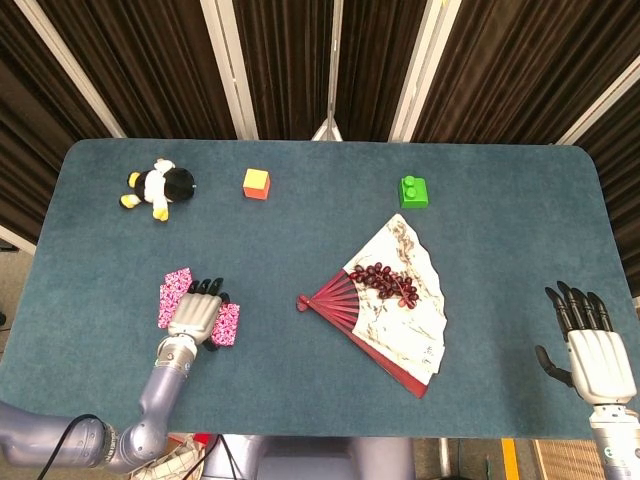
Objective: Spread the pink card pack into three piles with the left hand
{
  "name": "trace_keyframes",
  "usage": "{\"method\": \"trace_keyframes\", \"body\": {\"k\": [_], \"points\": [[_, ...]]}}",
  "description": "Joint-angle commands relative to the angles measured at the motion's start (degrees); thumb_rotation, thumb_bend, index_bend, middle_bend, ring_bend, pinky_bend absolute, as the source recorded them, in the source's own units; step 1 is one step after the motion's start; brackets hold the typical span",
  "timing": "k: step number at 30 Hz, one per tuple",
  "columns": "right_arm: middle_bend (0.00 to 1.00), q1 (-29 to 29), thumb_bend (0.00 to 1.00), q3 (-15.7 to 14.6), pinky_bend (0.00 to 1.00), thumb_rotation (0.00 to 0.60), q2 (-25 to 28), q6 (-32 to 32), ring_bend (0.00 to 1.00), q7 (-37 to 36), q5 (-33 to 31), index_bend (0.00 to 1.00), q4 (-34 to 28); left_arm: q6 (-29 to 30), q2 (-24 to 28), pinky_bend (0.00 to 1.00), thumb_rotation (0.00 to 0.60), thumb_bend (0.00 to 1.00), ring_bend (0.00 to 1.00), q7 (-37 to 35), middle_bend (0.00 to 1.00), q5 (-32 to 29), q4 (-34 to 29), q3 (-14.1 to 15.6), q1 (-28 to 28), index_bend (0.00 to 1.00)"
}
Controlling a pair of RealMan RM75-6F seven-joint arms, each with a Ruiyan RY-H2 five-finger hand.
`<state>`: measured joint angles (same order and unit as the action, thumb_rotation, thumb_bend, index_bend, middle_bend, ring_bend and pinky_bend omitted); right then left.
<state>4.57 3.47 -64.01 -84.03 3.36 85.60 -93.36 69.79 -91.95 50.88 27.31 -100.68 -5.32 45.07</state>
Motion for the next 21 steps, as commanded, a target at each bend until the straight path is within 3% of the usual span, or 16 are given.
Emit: {"method": "trace_keyframes", "body": {"k": [1,21], "points": [[0.0,0.0,0.37,0.0,0.05,0.6,0.0,-0.1,0.0,0.0,0.0,0.0,0.0,0.2,-0.3,0.01,0.6,0.31,0.0,-0.2,0.0,0.4,0.3,0.2,0.0,0.41],[0.0,0.0,0.37,0.0,0.05,0.6,-0.1,-0.2,0.0,0.3,0.1,0.0,0.0,0.6,1.3,0.01,0.6,0.33,0.0,-5.5,0.0,7.7,-3.6,-1.7,-0.6,0.47]]}}
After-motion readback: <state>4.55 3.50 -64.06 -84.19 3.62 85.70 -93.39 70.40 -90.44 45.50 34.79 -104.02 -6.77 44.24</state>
